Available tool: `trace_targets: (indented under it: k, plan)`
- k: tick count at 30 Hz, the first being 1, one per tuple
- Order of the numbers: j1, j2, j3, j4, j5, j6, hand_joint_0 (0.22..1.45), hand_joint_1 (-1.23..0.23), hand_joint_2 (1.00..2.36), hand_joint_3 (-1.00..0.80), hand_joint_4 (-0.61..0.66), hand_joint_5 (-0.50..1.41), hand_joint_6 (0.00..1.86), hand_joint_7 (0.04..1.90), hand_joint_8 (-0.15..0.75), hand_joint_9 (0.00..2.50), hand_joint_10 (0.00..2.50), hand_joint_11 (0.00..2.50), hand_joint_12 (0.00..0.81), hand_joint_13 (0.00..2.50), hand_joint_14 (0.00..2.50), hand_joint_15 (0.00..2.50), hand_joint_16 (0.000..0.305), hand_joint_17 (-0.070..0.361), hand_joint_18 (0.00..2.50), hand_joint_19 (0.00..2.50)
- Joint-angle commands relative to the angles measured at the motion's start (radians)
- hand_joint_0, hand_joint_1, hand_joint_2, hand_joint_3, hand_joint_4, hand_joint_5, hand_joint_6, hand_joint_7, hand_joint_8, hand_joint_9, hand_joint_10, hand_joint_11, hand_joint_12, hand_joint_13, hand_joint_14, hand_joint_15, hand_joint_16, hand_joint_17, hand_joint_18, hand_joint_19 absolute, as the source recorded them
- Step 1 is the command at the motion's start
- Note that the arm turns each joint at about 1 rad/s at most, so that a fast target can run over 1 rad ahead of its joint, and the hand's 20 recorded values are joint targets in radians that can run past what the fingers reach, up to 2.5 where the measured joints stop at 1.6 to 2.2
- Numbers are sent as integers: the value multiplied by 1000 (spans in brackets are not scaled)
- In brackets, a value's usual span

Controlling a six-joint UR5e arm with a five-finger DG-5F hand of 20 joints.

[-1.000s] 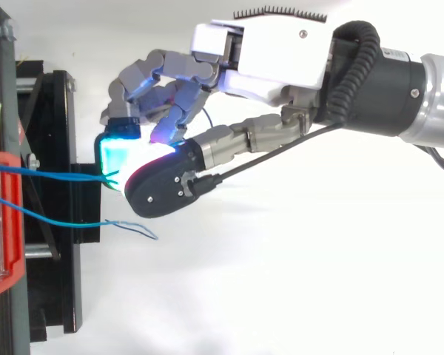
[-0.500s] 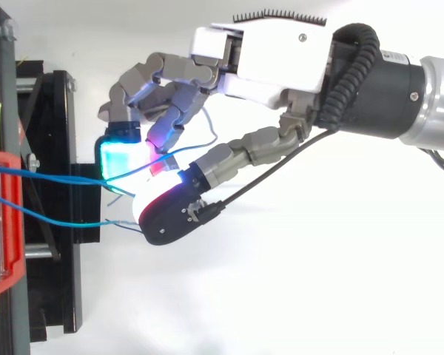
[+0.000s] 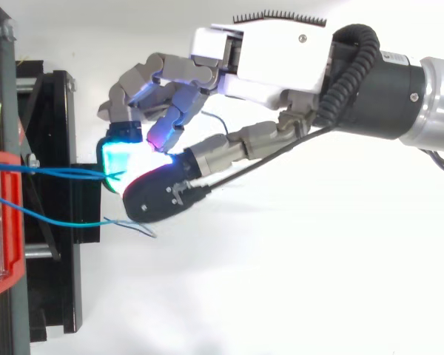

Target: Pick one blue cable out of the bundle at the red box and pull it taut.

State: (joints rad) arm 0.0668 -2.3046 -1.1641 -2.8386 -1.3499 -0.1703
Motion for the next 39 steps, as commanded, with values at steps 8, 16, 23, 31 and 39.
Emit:
trace_targets:
  k: [8, 16, 23, 31, 39]
  plan:
    - [1, 1, 0, -1, 0, 0, 577, -444, 1012, -275, 139, -95, 824, 967, 412, 1091, 13, 1192, 450, 374, 4, 104, 57, 128, 331, 401]
    - [-1, 1, 0, 1, 0, -3, 561, -689, 1011, -213, 175, -124, 865, 1037, 436, 1099, 7, 1273, 476, 412, 4, 103, 61, 138, 399, 353]
    - [1, -1, 0, 1, 0, -3, 600, -814, 1016, -195, 165, -133, 897, 1050, 406, 1080, 8, 1341, 457, 432, 5, 129, 57, 128, 412, 327]
    - [1, 1, 1, 4, 2, -5, 646, -879, 1016, -235, 109, -138, 903, 1087, 385, 1053, 9, 1346, 451, 450, 6, 146, 55, 123, 423, 303]
    - [2, -1, 0, 2, 2, -5, 608, -797, 1012, -332, 172, -139, 911, 1013, 395, 1062, 8, 1326, 449, 450, 6, 150, 55, 124, 415, 328]
